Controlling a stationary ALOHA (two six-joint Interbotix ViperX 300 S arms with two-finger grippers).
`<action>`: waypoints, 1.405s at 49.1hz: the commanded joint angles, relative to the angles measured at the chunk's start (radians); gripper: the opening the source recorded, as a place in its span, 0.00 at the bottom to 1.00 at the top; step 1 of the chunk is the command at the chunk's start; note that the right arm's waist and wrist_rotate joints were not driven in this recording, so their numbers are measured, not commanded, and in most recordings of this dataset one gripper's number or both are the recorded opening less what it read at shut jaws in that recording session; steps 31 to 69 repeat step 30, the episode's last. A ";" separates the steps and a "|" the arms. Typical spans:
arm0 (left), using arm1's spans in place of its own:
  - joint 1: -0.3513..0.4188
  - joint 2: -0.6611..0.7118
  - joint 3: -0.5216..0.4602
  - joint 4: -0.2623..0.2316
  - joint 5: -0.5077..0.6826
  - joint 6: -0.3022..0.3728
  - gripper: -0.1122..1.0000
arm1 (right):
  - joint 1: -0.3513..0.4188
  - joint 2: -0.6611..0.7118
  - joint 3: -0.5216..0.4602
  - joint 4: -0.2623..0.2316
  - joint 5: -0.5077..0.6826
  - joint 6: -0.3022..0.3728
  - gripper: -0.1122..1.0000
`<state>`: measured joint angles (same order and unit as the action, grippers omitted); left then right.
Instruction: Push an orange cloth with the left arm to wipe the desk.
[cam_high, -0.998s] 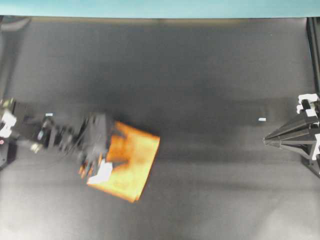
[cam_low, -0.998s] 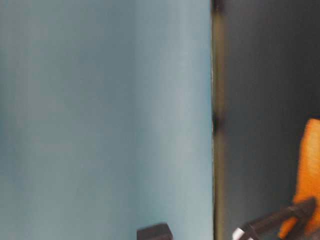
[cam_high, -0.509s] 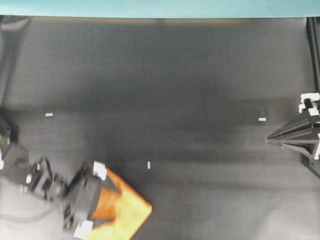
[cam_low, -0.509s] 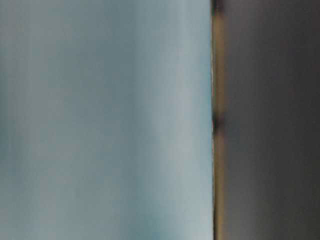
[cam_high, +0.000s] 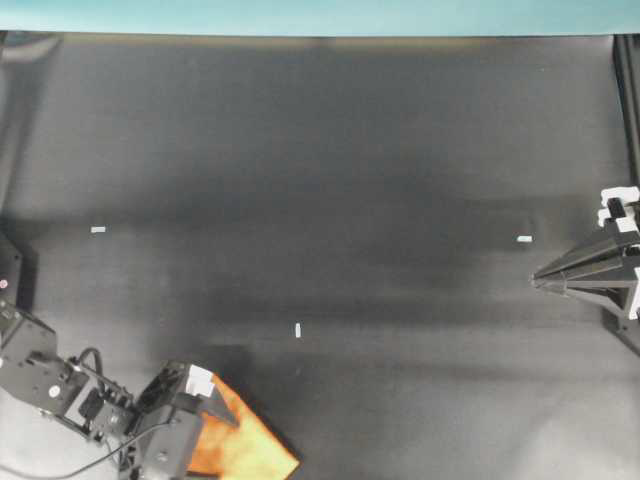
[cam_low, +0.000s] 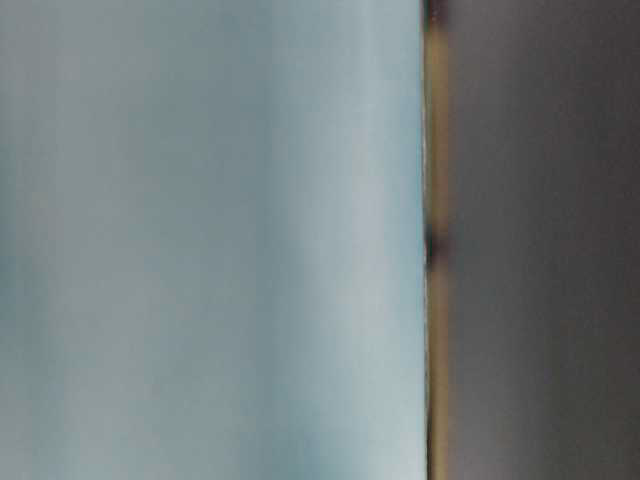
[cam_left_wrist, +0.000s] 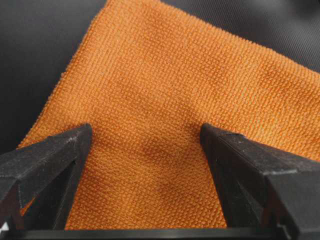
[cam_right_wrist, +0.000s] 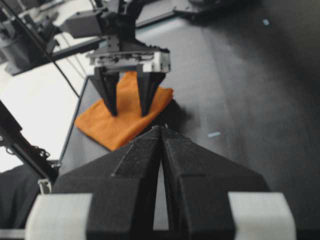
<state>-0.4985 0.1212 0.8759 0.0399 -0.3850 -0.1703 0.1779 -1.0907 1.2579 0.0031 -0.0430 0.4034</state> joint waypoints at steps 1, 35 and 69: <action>0.014 -0.075 -0.006 0.005 -0.006 0.029 0.88 | 0.000 0.003 -0.008 0.003 -0.006 0.000 0.10; 0.037 -0.489 0.173 0.003 0.044 0.135 0.88 | 0.000 0.003 -0.002 0.003 -0.011 0.000 0.10; 0.037 -0.489 0.173 0.003 0.044 0.135 0.88 | 0.000 0.003 -0.002 0.003 -0.011 0.000 0.10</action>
